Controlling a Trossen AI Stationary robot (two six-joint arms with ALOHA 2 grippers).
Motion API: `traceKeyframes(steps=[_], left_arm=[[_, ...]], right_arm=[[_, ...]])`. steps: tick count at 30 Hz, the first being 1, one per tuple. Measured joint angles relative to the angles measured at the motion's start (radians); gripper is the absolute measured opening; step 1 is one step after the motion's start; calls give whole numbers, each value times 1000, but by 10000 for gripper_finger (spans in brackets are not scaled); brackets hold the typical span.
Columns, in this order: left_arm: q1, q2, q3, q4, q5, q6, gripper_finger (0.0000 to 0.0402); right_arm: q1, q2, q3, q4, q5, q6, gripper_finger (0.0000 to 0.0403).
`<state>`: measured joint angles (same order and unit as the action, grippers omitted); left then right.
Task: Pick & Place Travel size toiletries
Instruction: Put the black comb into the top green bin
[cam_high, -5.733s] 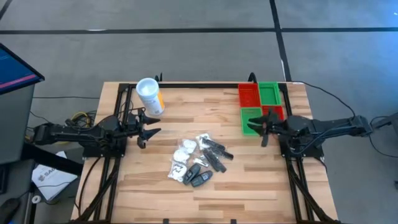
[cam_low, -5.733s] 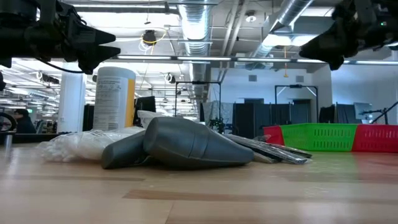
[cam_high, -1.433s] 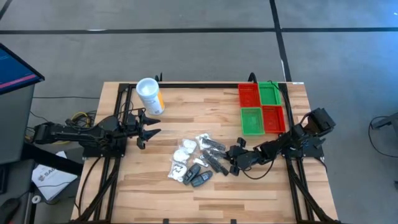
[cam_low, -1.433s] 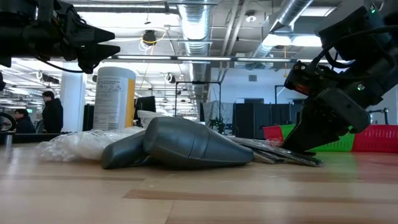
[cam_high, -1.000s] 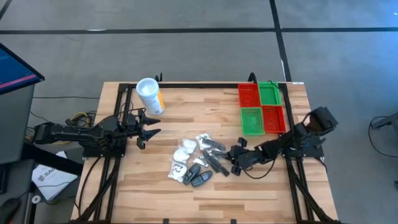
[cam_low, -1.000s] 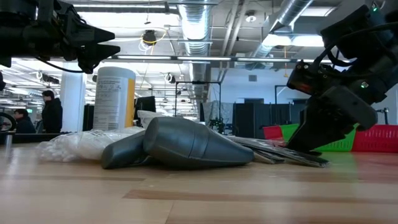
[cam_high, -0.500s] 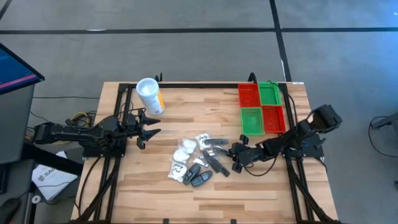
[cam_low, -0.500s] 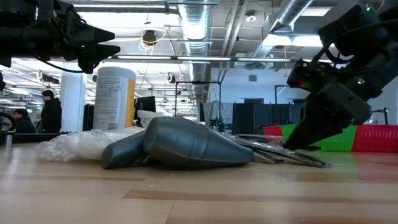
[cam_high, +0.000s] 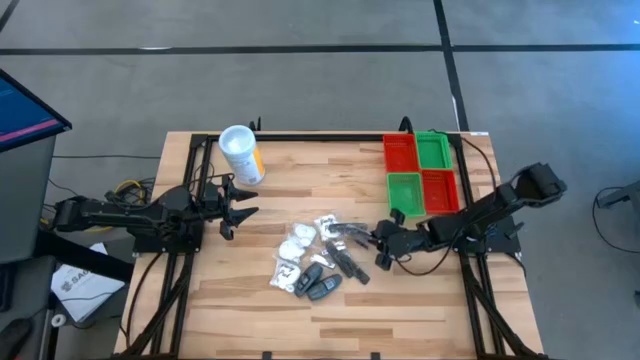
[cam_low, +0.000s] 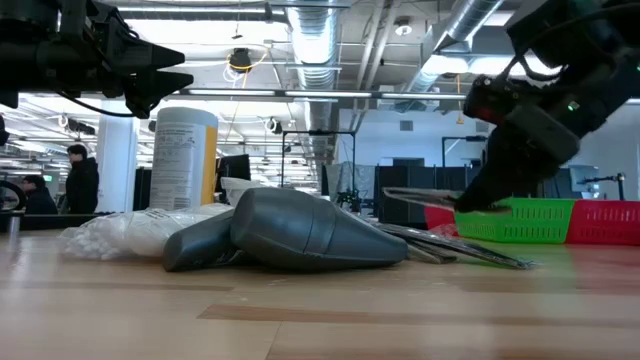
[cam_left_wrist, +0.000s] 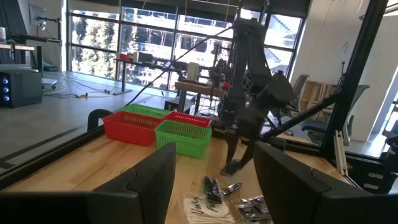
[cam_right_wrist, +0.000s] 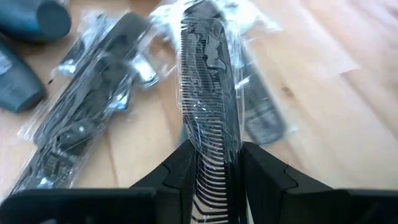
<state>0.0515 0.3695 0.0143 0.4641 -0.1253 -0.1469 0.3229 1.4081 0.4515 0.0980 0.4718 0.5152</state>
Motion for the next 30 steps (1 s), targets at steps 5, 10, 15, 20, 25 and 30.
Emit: traceKeyframes(steps=[5,10,15,20,25,30], left_arm=[[0,0,0,0,0,0,209],[0,0,0,0,0,0,209],[0,0,0,0,0,0,209],[0,0,0,0,0,0,209],[0,0,0,0,0,0,209],[0,0,0,0,0,-1,209]], right_arm=[[-50,-101,1,-68,1,0,98],[-108,-193,1,-144,1,-2,98],[-178,-289,1,-217,2,-2,98],[-265,-374,2,-273,2,-2,98],[-367,-432,2,-348,2,-2,98],[-473,-473,2,-392,2,-2,98]])
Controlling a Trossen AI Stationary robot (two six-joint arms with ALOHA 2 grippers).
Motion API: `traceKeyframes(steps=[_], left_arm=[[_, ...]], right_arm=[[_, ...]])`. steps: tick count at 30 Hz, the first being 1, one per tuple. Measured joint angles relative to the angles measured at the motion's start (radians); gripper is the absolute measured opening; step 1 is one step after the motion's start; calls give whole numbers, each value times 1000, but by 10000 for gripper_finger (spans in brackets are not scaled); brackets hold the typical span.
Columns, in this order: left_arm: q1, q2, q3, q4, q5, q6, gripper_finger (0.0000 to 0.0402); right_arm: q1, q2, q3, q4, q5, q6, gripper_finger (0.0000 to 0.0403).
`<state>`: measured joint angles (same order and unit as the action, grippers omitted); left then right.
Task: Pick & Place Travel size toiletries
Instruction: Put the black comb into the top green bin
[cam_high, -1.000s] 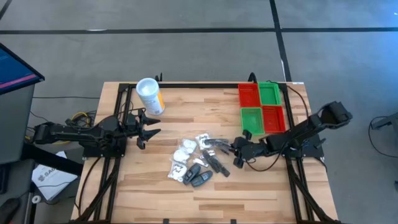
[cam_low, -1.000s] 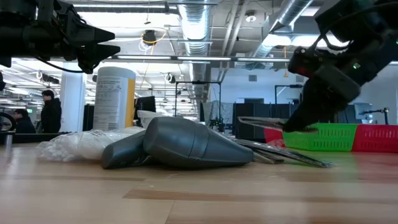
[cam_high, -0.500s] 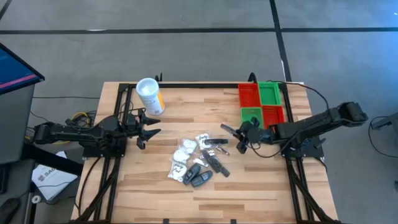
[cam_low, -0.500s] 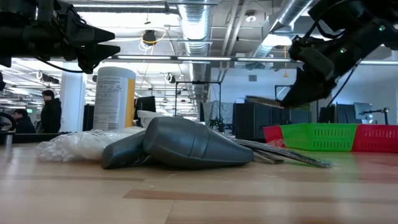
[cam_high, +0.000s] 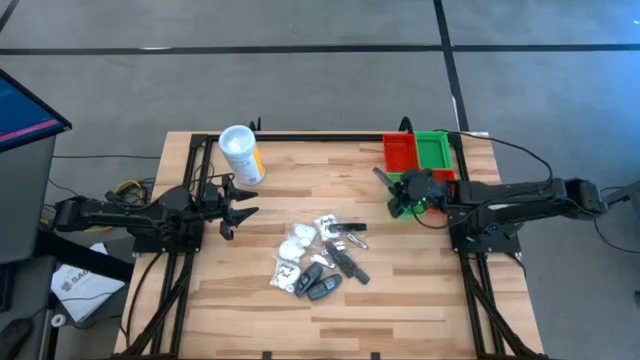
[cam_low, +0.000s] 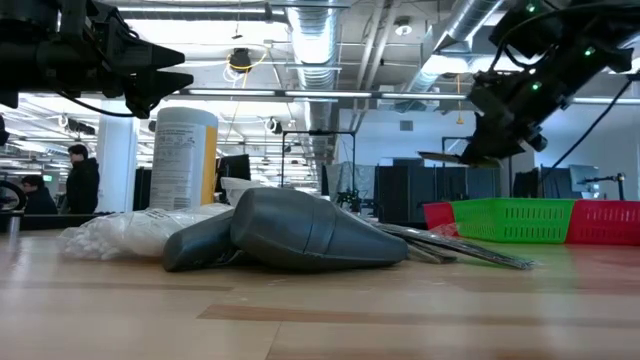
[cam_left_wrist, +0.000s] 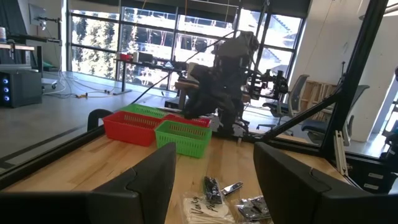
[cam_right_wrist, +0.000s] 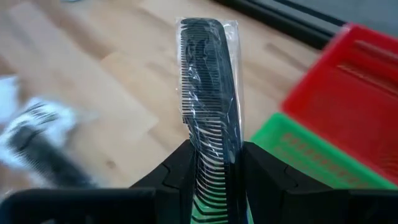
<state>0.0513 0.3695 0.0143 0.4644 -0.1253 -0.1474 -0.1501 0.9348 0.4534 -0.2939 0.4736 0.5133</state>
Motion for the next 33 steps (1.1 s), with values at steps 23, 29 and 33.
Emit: traceKeyframes(steps=[23,29,33], left_arm=[[0,0,0,0,0,0,209],[0,0,0,0,0,0,209],[0,0,0,0,0,0,209]], right_arm=[[-411,-47,104,-255,30,-26,99],[-499,-45,102,-256,33,-26,99],[-549,-45,101,-281,33,-26,99]])
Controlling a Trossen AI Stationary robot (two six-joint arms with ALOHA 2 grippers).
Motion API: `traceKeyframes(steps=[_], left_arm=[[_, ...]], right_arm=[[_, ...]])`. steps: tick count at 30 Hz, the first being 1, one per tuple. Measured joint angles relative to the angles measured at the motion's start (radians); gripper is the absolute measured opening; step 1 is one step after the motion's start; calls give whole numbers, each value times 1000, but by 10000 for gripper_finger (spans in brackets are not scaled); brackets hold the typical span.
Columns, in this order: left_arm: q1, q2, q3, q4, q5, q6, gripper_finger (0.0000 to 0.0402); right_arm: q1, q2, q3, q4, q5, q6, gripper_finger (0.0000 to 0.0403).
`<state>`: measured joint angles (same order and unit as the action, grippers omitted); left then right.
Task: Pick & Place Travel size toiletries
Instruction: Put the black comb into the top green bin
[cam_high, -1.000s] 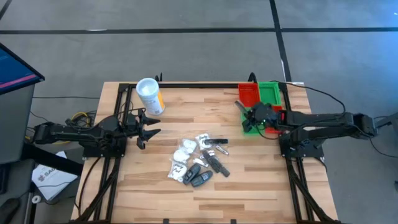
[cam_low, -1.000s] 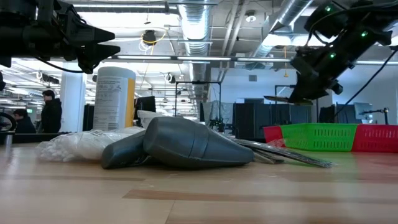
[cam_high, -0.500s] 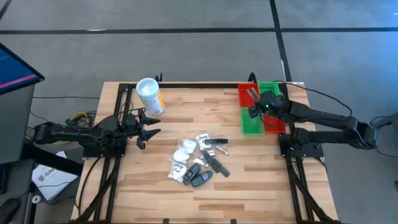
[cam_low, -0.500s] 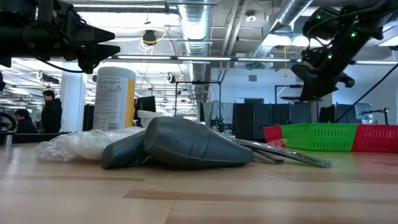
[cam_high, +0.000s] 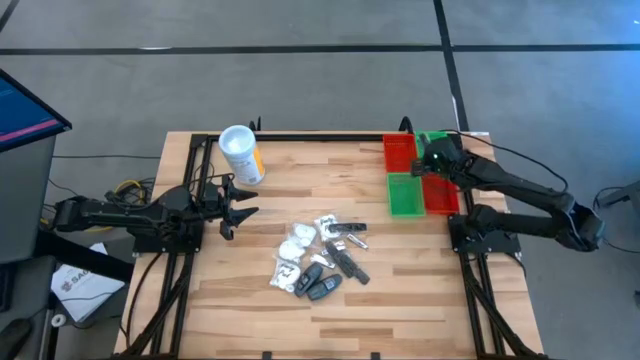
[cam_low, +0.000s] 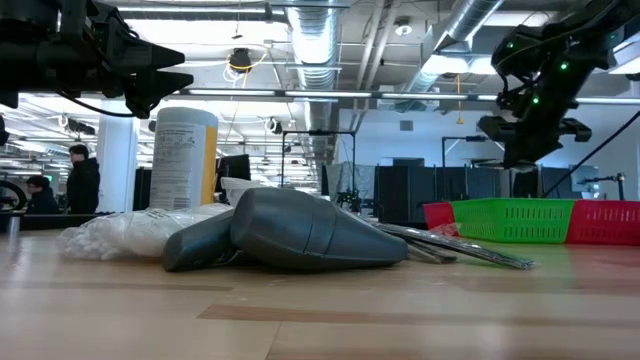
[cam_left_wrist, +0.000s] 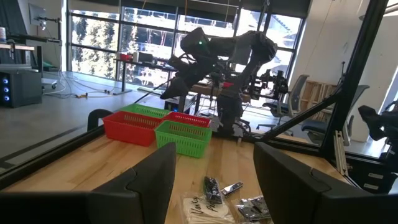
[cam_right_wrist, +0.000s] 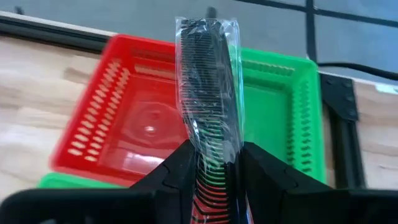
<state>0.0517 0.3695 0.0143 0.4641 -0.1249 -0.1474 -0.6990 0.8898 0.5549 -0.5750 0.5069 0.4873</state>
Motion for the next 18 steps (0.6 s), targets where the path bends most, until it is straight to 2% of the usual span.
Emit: traceKeyframes(steps=[12,18], left_arm=[[0,0,0,0,0,0,209],[0,0,0,0,0,0,209]], right_arm=[[-115,0,-1,-15,0,-50,99],[-139,1,-1,-9,-4,-101,137]])
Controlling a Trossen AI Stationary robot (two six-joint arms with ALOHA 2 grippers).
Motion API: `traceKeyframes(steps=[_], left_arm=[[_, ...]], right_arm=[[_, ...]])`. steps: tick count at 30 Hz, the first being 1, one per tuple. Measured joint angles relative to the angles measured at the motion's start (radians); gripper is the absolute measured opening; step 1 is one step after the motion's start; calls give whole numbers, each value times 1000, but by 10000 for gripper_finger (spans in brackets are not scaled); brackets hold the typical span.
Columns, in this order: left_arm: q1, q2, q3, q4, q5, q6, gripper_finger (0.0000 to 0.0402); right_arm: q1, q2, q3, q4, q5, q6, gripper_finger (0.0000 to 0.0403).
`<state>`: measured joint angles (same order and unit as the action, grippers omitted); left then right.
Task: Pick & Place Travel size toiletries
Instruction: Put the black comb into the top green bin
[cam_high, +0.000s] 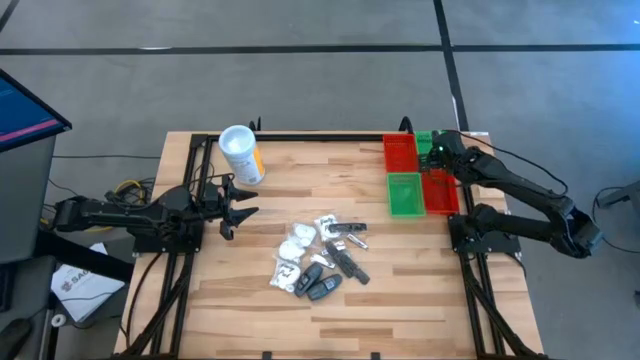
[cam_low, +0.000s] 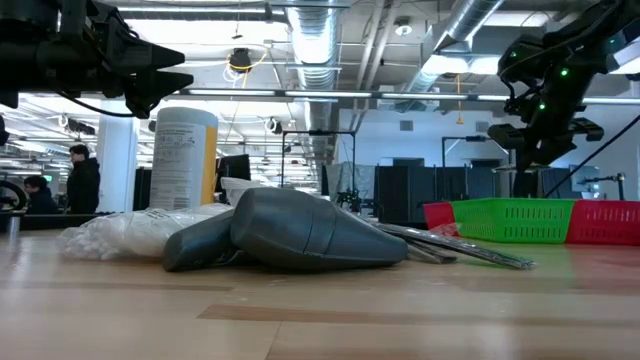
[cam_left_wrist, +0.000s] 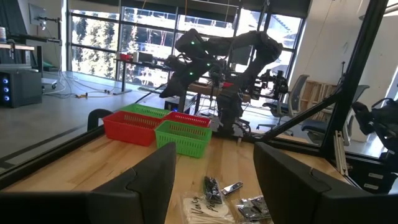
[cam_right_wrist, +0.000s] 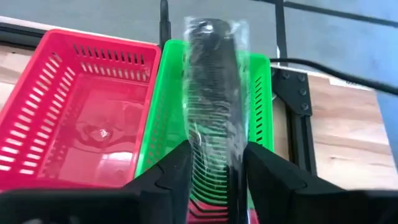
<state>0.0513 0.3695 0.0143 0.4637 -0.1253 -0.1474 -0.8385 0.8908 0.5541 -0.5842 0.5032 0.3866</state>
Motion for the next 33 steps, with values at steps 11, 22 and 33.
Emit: traceKeyframes(steps=[11,22,33], left_arm=[[0,0,0,0,0,0,209],[0,0,0,0,0,0,209],[0,0,0,-3,0,0,209]], right_arm=[[-3,10,0,64,3,-47,212],[59,63,-1,79,-9,-65,202],[303,65,-1,229,-188,-162,192]])
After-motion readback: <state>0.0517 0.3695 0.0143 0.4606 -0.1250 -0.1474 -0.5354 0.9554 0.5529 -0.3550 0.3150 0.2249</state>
